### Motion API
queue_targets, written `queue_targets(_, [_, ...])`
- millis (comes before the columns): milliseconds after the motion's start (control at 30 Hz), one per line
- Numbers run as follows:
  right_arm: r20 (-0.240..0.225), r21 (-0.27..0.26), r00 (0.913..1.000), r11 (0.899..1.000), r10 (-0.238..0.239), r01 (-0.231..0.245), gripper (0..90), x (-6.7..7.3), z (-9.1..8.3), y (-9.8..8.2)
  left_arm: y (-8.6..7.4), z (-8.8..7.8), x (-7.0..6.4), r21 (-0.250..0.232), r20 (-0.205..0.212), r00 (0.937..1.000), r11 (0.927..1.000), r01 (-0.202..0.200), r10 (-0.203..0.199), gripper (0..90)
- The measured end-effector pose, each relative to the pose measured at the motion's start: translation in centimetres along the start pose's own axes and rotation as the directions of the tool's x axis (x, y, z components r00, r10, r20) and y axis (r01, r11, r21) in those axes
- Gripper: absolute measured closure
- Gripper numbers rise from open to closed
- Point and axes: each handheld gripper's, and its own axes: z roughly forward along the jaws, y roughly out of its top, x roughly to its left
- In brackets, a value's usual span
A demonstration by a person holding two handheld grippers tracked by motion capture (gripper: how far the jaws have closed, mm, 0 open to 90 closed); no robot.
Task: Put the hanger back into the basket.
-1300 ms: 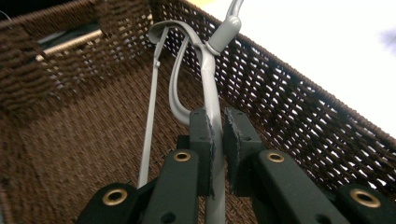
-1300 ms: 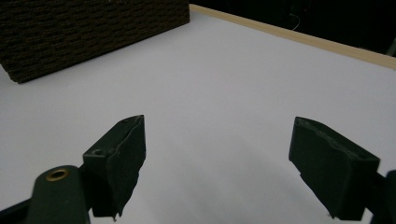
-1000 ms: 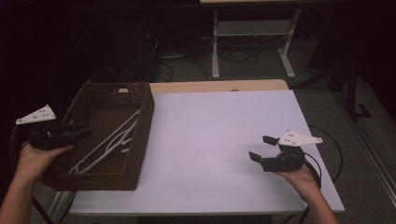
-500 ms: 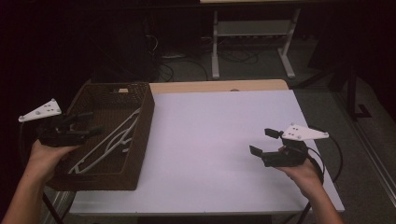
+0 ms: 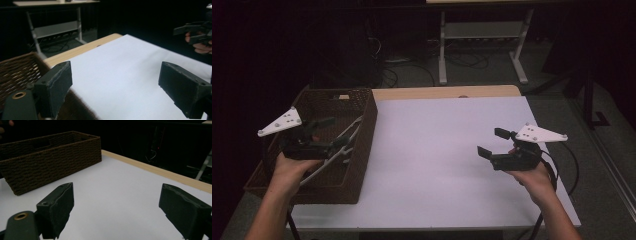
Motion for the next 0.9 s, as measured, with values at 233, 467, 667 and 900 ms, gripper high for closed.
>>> queue_targets(233, [0.001,-0.024,1.0,1.0,-0.002,0.002,5.3,0.1,0.4,0.7,0.0,2.2,-1.9,-0.018,0.037,0.9991,0.9996,-0.02,0.02,8.7])
queue_targets(467, [0.026,-0.042,0.9997,0.999,0.006,-0.005,0.9,0.1,0.5,1.5,-0.3,4.0,-3.0,-0.032,0.074,0.9968,0.9991,-0.028,0.03,2.8])
queue_targets(667, [0.027,-0.058,0.9996,0.998,0.006,-0.005,0.7,0.2,0.7,2.0,-1.0,5.1,-3.5,-0.065,0.079,0.9963,0.9975,-0.028,0.033,2.4])
queue_targets(900, [0.019,-0.077,0.9998,0.997,0.011,-0.01,0.7,0.2,0.7,2.3,-1.8,5.7,-3.4,-0.072,0.092,0.9953,0.9972,-0.022,0.029,2.4])
